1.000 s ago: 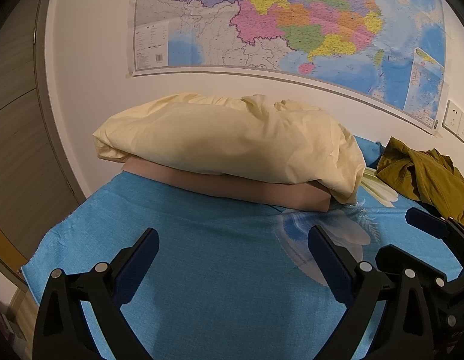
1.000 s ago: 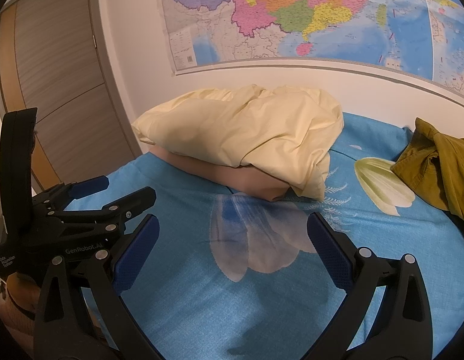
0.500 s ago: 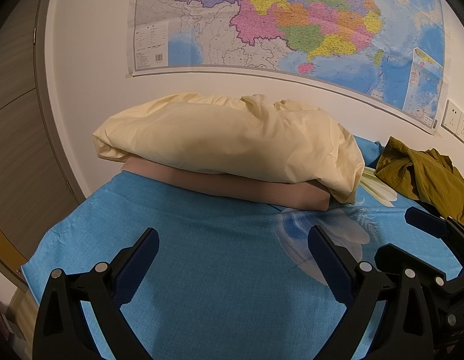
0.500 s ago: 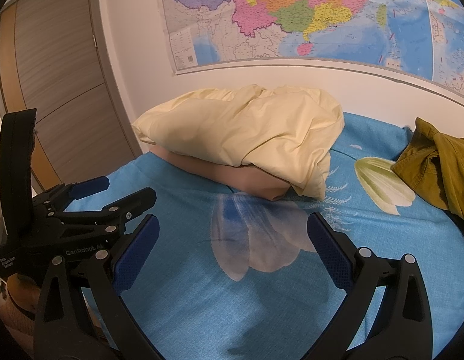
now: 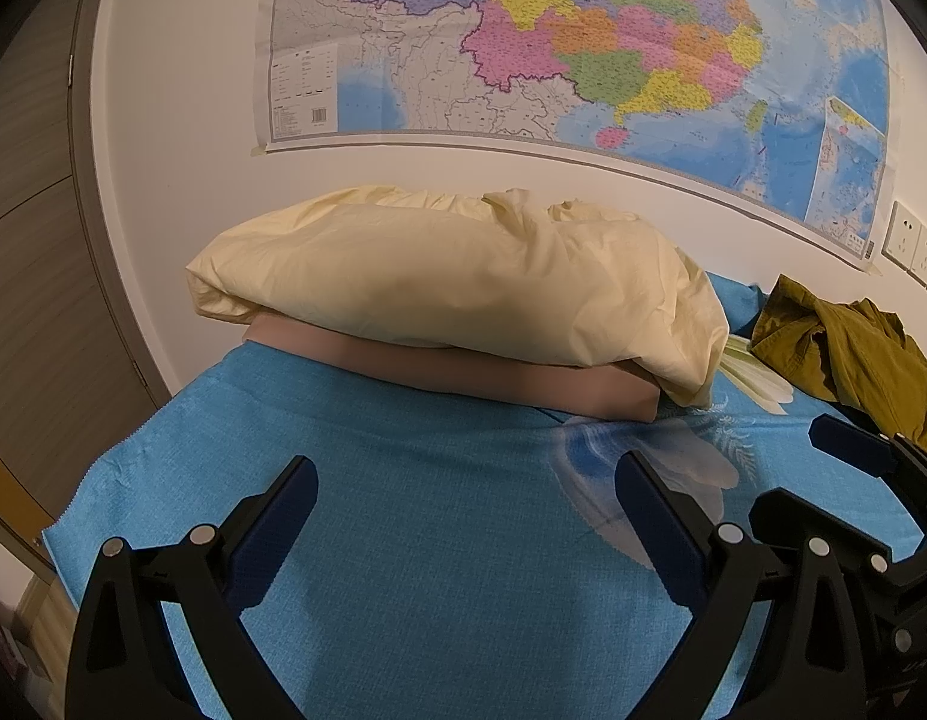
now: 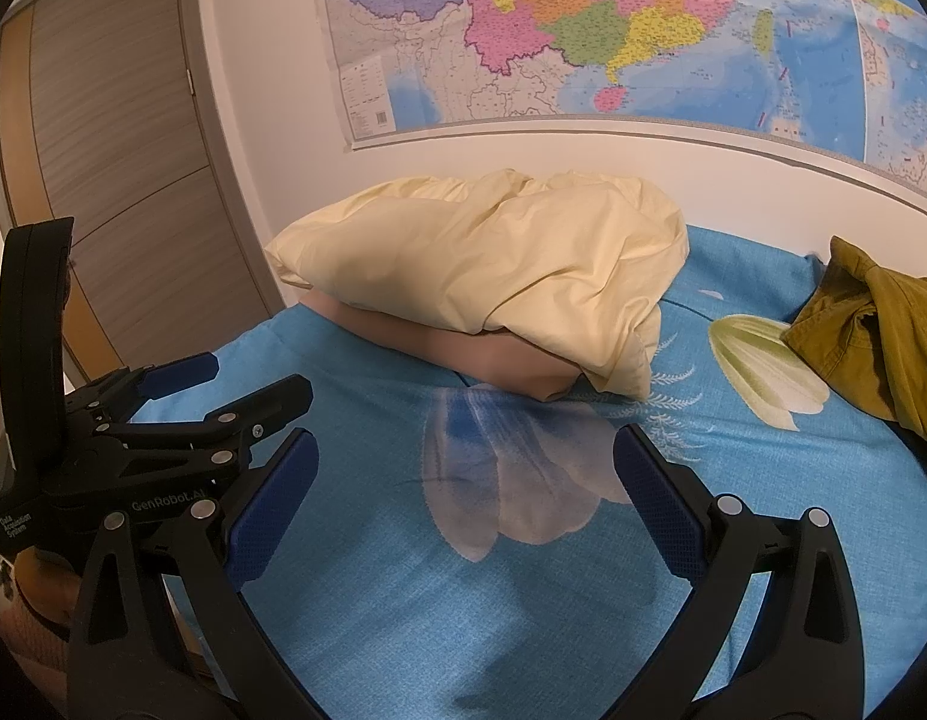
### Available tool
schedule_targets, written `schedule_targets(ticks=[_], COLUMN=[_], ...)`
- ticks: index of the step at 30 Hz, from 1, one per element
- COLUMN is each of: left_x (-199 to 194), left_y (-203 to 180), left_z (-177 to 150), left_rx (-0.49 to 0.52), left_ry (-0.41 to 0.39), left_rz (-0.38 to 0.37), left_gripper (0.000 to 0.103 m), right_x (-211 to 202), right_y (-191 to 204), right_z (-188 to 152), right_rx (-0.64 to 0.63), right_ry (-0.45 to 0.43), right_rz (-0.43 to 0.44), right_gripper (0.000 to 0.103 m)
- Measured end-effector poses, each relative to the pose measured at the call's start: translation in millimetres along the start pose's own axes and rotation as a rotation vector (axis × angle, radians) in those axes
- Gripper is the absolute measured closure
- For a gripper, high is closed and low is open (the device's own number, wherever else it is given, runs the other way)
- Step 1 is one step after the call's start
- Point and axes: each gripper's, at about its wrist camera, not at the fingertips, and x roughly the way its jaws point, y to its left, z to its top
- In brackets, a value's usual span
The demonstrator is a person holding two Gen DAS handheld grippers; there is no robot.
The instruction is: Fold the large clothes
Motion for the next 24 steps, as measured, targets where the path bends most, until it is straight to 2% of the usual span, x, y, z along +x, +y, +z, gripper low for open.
schedule_targets(ticks=[24], left_x=[0.7], left_y=[-1.8], left_z=[1.0], left_rx=[-0.003], left_ry=[0.002], left_rz=[-0.003], left_gripper=[0.007], right_x=[-0.1], right_y=[-3.2], right_z=[2.3], right_rx=[0.003], right_ry=[-0.001], right_rz=[-0.002], right_gripper=[0.006])
